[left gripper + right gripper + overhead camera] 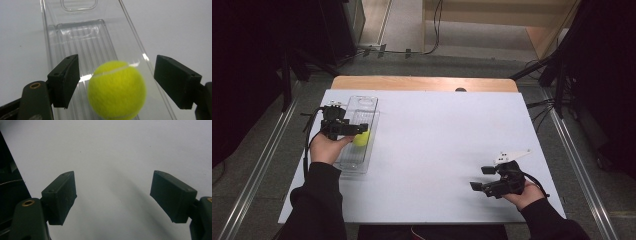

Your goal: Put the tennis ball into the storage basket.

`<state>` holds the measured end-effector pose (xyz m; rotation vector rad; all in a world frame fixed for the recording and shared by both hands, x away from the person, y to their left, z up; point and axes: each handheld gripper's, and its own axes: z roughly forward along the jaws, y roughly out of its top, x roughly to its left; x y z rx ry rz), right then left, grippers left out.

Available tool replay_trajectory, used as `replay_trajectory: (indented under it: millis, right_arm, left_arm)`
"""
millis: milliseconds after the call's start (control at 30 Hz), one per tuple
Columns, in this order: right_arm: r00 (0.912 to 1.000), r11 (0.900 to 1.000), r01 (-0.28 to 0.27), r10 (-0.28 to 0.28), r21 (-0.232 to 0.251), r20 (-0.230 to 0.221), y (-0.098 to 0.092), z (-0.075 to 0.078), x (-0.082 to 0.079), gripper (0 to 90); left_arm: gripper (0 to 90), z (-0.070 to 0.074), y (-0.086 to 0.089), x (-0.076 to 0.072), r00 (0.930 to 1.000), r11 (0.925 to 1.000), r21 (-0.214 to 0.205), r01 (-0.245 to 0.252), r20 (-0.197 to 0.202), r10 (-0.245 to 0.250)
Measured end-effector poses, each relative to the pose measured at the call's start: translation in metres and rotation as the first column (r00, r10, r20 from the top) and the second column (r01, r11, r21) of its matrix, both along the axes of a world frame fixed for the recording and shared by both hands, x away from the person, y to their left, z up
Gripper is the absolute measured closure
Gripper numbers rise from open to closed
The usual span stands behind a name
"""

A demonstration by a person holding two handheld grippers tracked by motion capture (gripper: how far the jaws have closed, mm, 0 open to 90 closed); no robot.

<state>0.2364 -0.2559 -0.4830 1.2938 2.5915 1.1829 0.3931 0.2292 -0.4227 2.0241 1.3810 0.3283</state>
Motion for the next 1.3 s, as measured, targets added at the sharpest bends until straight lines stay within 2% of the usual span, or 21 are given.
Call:
replay_trajectory:
  millis: [233,467,600,667,733,1033,1300]
  right_arm:
    - [1.0,1.0,0.0,0.0,0.0,-0.001,0.0,0.0,0.0,18.9]
    - [1.0,1.0,0.001,-0.001,0.0,-0.001,0.0,0.0,0.0,18.9]
    - [1.0,1.0,0.003,-0.003,0.0,-0.003,0.0,0.0,0.0,18.9]
    - [1.0,1.0,0.003,-0.003,0.002,-0.004,0.0,0.0,0.0,18.9]
    - [1.0,1.0,0.002,-0.002,0.002,-0.004,0.0,0.0,0.0,18.9]
    - [1.0,1.0,0.003,-0.003,0.001,-0.005,0.0,0.0,0.001,18.9]
    - [1.0,1.0,0.005,-0.005,0.005,-0.005,0.0,0.0,0.001,18.9]
  left_arm:
    - [20.2,0.006,0.002,-0.001,1.0,0.9997,-0.024,-0.007,0.002,0.007]
    - [20.1,0.018,0.003,-0.004,1.0,0.999,-0.044,0.008,-0.002,-0.008]
    - [20.1,0.022,0.001,-0.005,0.9999,0.9995,-0.031,0.007,-0.01,-0.008]
    - [20.1,0.025,0.001,-0.005,0.9999,0.9982,-0.059,0.009,-0.013,-0.01]
    - [20.1,0.027,0.001,-0.006,0.9998,0.9978,-0.064,0.013,-0.012,-0.014]
    - [20.1,0.037,-0.007,-0.011,0.9973,0.9945,-0.079,0.069,-0.021,-0.071]
    - [20.1,0.04,-0.017,-0.013,0.9932,0.9891,-0.098,0.11,-0.029,-0.113]
